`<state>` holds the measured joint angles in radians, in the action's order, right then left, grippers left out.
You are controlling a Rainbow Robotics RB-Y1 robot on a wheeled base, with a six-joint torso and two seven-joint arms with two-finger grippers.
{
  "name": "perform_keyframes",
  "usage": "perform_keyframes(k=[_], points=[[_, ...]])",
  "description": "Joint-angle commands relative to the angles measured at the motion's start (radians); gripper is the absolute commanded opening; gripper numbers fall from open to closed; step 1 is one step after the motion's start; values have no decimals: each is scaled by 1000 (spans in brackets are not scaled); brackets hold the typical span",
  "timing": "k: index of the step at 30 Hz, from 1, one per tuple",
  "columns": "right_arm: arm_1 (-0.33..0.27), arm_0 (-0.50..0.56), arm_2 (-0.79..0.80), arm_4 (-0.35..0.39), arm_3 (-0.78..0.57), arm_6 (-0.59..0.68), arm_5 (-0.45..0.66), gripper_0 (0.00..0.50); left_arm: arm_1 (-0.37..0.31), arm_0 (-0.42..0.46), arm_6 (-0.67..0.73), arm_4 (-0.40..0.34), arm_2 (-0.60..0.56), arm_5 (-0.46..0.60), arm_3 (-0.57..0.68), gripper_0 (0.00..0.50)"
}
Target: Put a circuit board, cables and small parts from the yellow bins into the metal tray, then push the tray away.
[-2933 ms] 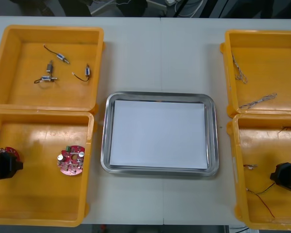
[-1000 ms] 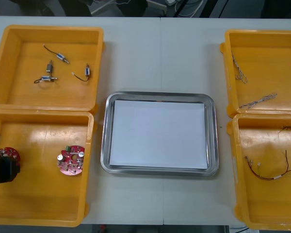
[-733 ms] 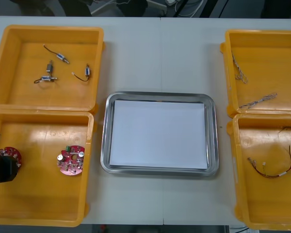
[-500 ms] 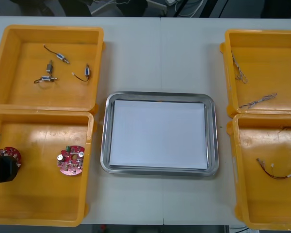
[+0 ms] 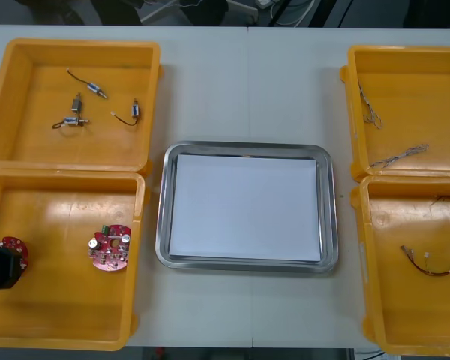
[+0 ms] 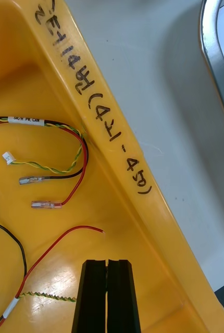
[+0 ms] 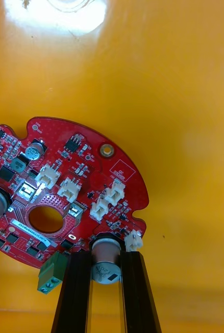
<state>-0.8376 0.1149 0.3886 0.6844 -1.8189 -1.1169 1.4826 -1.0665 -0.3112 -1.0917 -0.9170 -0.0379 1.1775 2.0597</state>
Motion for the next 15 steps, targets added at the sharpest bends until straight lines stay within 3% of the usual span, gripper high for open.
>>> perform_keyframes(k=[1, 2, 3, 4, 12, 15], points=[[-41, -23, 26, 11, -5, 19, -7, 195, -43, 49, -54, -25, -53, 68, 65, 0], [-41, -23, 26, 11, -5, 19, -8, 366, -43, 58, -48, -29, -54, 82, 74, 0], [-40, -24, 26, 12, -5, 19, -8, 465, -43, 67, -43, -31, -54, 96, 82, 0], [-41, -23, 26, 14, -5, 19, -8, 500, -43, 73, -39, -33, -54, 103, 86, 0], [-44, -49, 61, 46, -5, 14, 28, 500, -36, 112, 75, -36, -36, 139, 158, 0], [-44, -92, 98, 75, -13, 14, 119, 500, -16, 129, 98, -14, -3, 140, 178, 0]])
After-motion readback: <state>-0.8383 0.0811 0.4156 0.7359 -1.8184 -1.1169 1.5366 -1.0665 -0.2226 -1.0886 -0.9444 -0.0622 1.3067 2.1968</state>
